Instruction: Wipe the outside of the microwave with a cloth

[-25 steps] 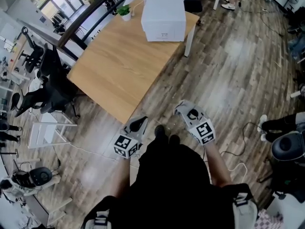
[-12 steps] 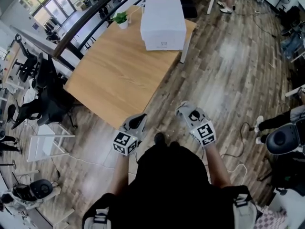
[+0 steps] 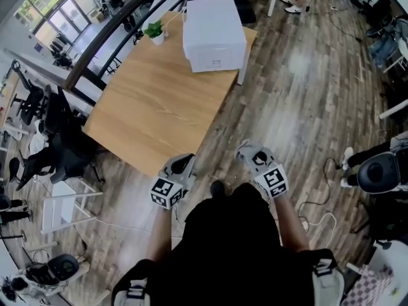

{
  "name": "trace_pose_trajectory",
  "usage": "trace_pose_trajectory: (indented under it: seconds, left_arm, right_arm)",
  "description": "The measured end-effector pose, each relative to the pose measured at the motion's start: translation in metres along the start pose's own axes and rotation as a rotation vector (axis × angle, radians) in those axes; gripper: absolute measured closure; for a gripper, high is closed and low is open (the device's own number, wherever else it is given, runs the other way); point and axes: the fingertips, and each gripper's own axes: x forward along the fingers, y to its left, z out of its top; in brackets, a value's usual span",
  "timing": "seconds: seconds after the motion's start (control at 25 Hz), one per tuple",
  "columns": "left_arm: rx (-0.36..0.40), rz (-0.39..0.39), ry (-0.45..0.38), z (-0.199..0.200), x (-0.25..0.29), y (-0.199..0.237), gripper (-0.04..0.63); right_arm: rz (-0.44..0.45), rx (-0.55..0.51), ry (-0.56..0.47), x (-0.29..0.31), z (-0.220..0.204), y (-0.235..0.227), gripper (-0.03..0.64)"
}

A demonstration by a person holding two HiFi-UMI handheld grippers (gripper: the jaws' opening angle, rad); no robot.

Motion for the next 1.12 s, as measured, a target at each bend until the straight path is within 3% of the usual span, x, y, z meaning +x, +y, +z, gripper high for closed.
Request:
trace_pose_trajectory:
  seconds: [0.28,0.72,1.12]
  left_arm:
    - [-0.009,0.009,0.013,0.001,0.019,0.003,0.595]
    - [0.006,0.069,-0.026,0.043,0.089,0.005,0.595]
    - [-0.026,0.108,-0.023,0.046,0.135,-0.016,0.595]
  right_arm:
    - [0.012,-0.037,-0.016,0.002,0.006,-0.022,0.601]
    - [0.062,-0.092,-0.042,0.016,0.027,-0.106,0.601]
    - [0.104,-0.071,-0.002,0.014,0.001,-0.159,0.601]
